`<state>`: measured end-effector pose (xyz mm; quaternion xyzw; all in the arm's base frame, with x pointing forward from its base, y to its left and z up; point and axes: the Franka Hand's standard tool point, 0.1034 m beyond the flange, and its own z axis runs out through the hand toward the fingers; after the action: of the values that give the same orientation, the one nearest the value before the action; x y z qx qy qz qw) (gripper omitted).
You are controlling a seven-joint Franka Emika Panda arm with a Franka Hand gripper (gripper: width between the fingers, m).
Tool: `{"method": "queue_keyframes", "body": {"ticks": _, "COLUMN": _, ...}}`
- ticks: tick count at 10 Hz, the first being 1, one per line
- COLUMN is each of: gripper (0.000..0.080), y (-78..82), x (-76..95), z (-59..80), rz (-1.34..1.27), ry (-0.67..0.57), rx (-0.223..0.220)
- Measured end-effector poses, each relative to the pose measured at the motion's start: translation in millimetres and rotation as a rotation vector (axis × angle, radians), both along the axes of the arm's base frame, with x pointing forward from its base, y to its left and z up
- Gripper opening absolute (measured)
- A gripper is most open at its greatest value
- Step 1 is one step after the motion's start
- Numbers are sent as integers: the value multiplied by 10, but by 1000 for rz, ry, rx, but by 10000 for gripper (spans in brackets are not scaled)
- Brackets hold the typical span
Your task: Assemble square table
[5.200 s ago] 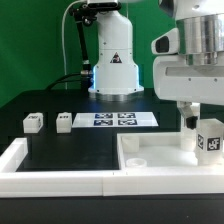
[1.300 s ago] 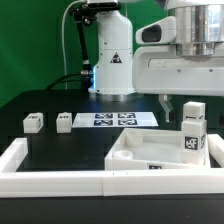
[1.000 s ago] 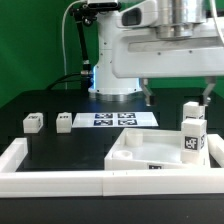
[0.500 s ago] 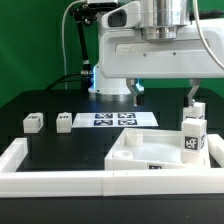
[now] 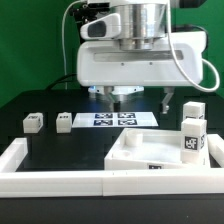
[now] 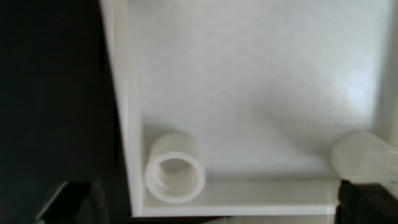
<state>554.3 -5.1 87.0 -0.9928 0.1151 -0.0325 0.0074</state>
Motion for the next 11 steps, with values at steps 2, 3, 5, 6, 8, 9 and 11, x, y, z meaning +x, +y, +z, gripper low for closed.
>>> {"method": "queue_keyframes", "body": {"ticks": 2, "gripper": 649, "y": -119, "x": -53, "z": -122, "rz": -13, "ry": -13, "rx": -17}}
{"method": "queue_keyframes", "body": {"ticks": 3, "gripper": 649, "y": -107, "x": -50, "z": -122, "rz": -11, "ry": -11, "rx": -16}}
{"method": "queue_keyframes", "body": {"ticks": 5, "gripper": 649, "y": -108, "x": -52, "z": -126, "rz": -11, "ry": -10, "rx": -16}}
{"method": "queue_keyframes", "body": {"ticks": 6, "gripper": 649, "y": -108, "x": -53, "z": -127, "rz": -11, "ry": -10, "rx": -16}}
{"method": "queue_keyframes", "body": {"ticks": 8, "gripper": 649, "y": -163, "x": -93, "z": -206, "rz": -17, "ry": -6, "rx": -25}}
{"method": "queue_keyframes", "body": {"ticks": 9, "gripper": 649, "y": -185, "x": -141, "z": -275, "rz": -21, "ry": 8, "rx": -28}}
{"method": "queue_keyframes", "body": {"ticks": 11, "gripper": 649, "y": -197, "x": -185, "z": -357, "rz": -19, "ry": 18, "rx": -34}}
